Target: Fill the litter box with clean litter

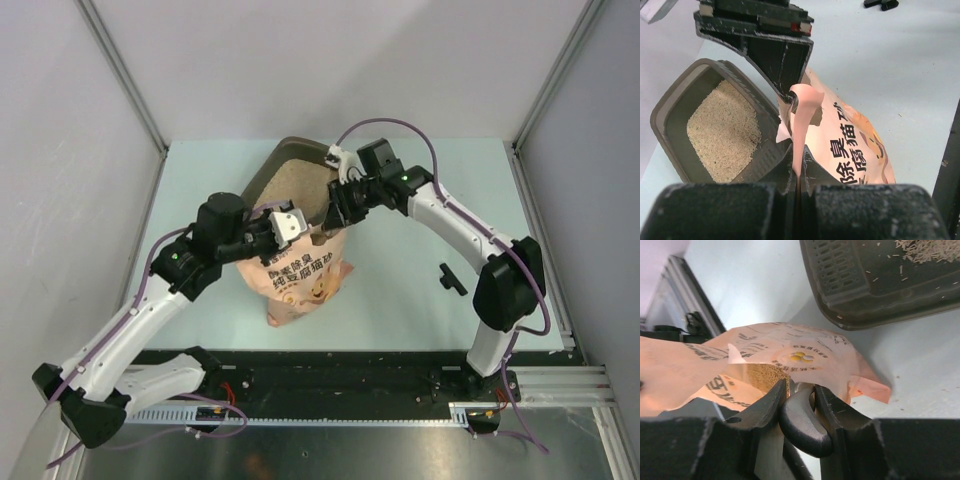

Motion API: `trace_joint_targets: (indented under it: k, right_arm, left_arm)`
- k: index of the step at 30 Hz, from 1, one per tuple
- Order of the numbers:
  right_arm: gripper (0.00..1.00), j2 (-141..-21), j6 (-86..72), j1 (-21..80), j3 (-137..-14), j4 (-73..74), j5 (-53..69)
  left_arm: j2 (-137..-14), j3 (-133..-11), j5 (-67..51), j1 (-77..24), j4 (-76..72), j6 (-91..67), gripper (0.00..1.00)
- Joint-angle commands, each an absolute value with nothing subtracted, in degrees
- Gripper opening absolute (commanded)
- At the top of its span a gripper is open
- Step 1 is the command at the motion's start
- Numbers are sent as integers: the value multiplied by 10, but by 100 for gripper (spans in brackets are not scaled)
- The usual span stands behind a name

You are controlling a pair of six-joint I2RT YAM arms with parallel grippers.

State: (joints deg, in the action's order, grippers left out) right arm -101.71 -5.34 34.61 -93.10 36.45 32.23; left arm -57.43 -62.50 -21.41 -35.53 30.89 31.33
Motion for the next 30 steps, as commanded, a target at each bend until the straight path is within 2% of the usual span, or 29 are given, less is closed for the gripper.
trace_joint_targets:
  k: [1, 14, 20, 23, 26, 30]
  right_arm:
    - [0, -1018, -139, 309, -965, 351, 433]
    - [0, -1017, -273, 214, -931, 281, 569]
    - [0, -1053, -314, 175, -918, 266, 641]
    - [0, -1078, -383, 158, -917, 201, 679]
    - [0, -1071, -463, 154, -895, 121, 683]
    - [0, -1061, -434, 152, -890, 126, 685]
  left_arm:
    - [-538, -628, -237, -359, 249, 344, 0]
    - [-539, -635, -236, -359, 249, 357, 0]
    - [-544, -640, -213, -360, 293, 381, 4]
    - [-535, -633, -204, -360, 301, 414, 5]
    - [-530, -639, -211, -359, 301, 423, 5]
    - [-525, -635, -201, -360, 301, 441, 3]
